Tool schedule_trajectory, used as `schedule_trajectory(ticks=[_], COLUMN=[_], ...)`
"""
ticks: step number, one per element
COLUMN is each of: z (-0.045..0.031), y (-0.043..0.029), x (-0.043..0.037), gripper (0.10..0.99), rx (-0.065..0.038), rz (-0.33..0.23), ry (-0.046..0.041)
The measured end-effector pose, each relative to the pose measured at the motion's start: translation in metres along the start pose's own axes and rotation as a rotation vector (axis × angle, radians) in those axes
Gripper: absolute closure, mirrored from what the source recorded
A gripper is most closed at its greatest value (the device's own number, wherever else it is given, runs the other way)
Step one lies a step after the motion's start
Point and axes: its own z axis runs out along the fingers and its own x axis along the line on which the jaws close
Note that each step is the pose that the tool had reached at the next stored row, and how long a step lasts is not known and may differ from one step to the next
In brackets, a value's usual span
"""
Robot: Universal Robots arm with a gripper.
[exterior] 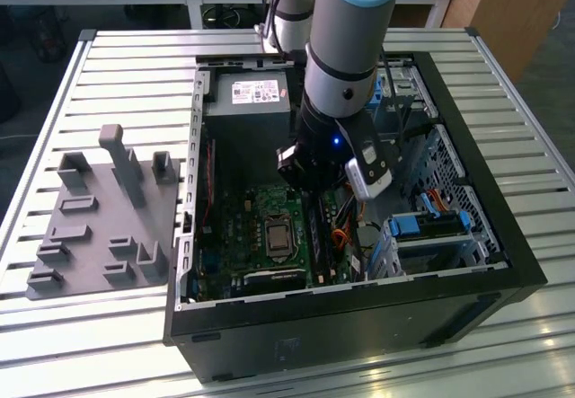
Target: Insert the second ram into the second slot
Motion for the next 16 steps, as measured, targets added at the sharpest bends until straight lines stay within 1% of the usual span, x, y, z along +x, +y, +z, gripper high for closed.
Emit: schedule_trajectory(ticks=[7,16], z=[0.0110,0.0131], y=[-0.0003,-0.0004], x=[-0.0016,-0.0019], gripper=[0.949,0.949], rx=[0.000,0.000], rz=[0.000,-0.006], ry=[0.0004,0.0009])
